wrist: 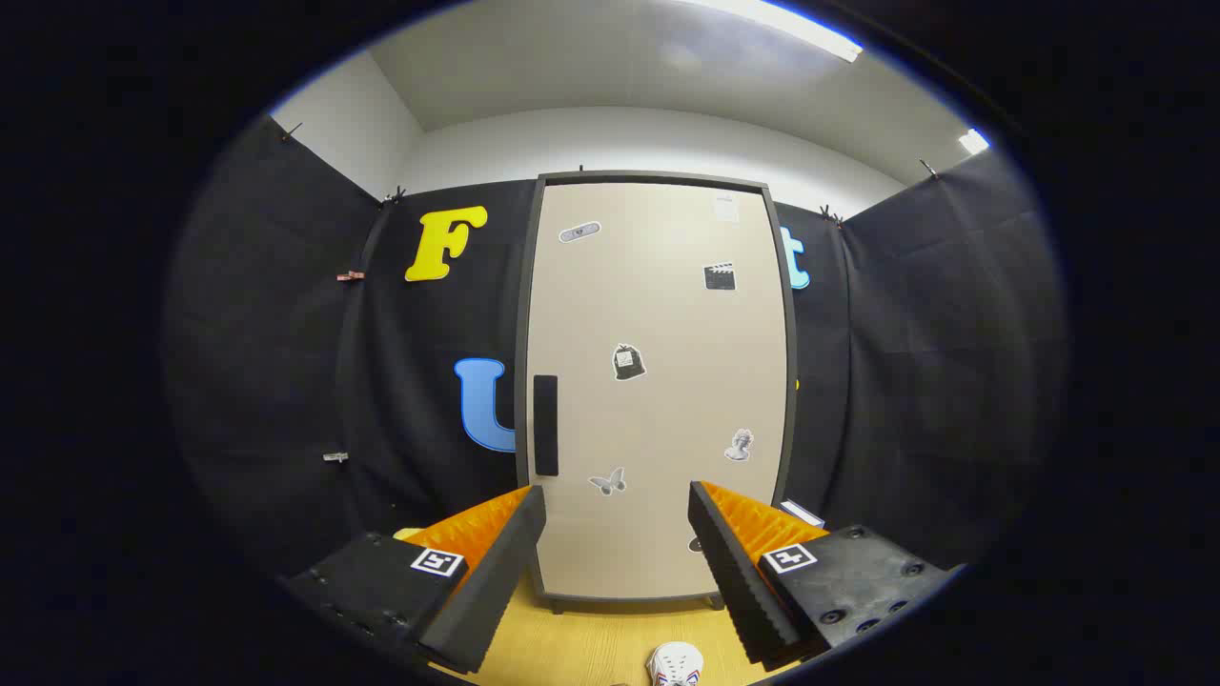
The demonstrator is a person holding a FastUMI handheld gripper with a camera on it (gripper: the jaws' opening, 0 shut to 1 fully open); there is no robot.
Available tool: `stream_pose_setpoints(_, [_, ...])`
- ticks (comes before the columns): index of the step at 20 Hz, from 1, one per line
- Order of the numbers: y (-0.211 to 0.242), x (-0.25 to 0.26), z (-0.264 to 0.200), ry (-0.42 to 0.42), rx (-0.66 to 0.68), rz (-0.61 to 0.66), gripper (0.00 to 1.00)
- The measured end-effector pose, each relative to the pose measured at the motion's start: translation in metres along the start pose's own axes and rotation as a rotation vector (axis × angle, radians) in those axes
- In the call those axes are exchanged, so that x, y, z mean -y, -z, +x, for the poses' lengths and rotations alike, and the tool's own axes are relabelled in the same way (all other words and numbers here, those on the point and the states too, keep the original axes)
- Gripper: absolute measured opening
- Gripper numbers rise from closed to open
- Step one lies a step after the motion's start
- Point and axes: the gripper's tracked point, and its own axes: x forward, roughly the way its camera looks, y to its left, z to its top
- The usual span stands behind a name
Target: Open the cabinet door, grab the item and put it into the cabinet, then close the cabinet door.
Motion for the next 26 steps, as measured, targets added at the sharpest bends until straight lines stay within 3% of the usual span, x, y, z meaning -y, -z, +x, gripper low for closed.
stream_pose_setpoints(26, [0.013,0.004,0.02,0.016,-0.043,0.014,0.98])
